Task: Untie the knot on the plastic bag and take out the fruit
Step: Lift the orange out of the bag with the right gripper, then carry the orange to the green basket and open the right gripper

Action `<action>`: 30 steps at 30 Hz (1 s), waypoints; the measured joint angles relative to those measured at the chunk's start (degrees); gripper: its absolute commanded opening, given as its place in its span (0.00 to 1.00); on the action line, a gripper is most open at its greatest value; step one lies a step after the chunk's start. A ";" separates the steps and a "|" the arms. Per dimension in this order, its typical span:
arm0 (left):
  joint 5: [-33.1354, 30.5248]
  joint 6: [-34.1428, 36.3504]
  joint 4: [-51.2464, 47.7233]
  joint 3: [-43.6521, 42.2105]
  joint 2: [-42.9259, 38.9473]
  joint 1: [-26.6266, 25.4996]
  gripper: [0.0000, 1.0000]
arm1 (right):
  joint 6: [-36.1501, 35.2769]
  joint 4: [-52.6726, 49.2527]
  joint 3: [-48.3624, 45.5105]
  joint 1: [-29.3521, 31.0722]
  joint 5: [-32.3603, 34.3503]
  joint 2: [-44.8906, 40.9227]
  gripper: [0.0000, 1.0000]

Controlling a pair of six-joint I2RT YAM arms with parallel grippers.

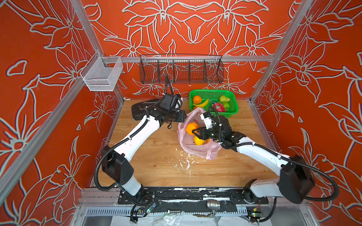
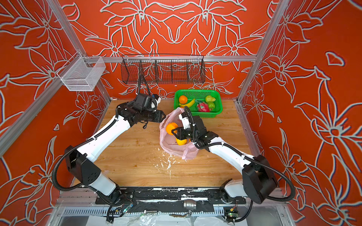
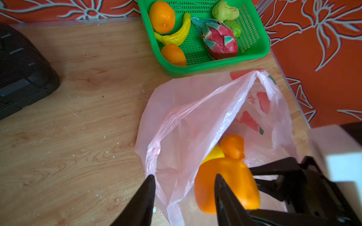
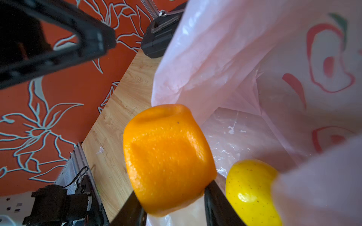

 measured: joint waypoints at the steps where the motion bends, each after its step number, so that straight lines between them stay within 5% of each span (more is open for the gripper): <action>1: 0.68 -0.04 0.02 0.07 0.02 0.35 0.50 | -0.22 -0.79 0.11 -0.09 0.28 -1.68 0.45; 10: 8.76 -0.37 3.21 4.26 3.82 0.83 0.65 | -1.73 -5.40 4.07 -4.59 5.33 -13.62 0.47; 21: 15.21 0.96 3.63 15.47 17.73 0.83 0.71 | 6.64 -4.92 9.90 -18.64 9.09 -9.53 0.47; 26: 15.43 0.81 2.03 15.87 20.61 0.83 0.49 | 13.11 -4.63 12.61 -24.02 6.91 -1.70 0.47; 30: 14.97 0.22 1.77 13.42 20.72 0.83 0.15 | 17.07 -4.61 14.80 -26.40 5.16 5.53 0.46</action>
